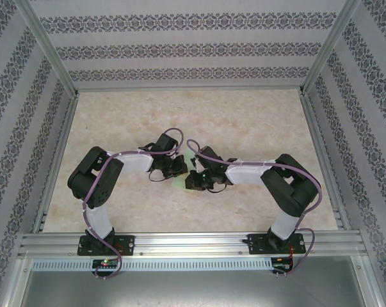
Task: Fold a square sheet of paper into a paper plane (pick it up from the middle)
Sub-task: Fold the triangle a second time at the center of the table.
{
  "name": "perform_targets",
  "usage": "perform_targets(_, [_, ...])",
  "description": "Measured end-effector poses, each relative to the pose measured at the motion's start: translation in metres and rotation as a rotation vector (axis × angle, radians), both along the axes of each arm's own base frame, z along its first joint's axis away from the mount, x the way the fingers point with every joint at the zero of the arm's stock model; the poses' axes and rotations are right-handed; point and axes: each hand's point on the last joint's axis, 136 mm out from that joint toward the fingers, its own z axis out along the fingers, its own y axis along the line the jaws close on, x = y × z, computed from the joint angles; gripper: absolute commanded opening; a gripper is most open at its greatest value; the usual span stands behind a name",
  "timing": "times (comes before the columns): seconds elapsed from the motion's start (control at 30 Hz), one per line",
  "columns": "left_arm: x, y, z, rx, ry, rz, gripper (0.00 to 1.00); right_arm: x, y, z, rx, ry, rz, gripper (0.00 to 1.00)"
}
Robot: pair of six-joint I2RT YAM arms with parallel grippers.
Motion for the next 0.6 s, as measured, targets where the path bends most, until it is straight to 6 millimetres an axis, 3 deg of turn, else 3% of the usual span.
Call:
perform_targets(0.07, [0.0, 0.0, 0.0, 0.0, -0.001, -0.001, 0.04, -0.003, -0.005, -0.008, -0.012, 0.017, -0.004, 0.09])
perform_targets(0.37, [0.002, 0.003, 0.004, 0.005, -0.013, -0.004, 0.16, -0.004, -0.004, -0.008, 0.056, 0.016, -0.004, 0.05])
perform_targets(0.6, [0.005, 0.001, 0.036, -0.056, -0.056, 0.002, 0.11, -0.003, -0.004, -0.008, 0.059, 0.023, -0.013, 0.04])
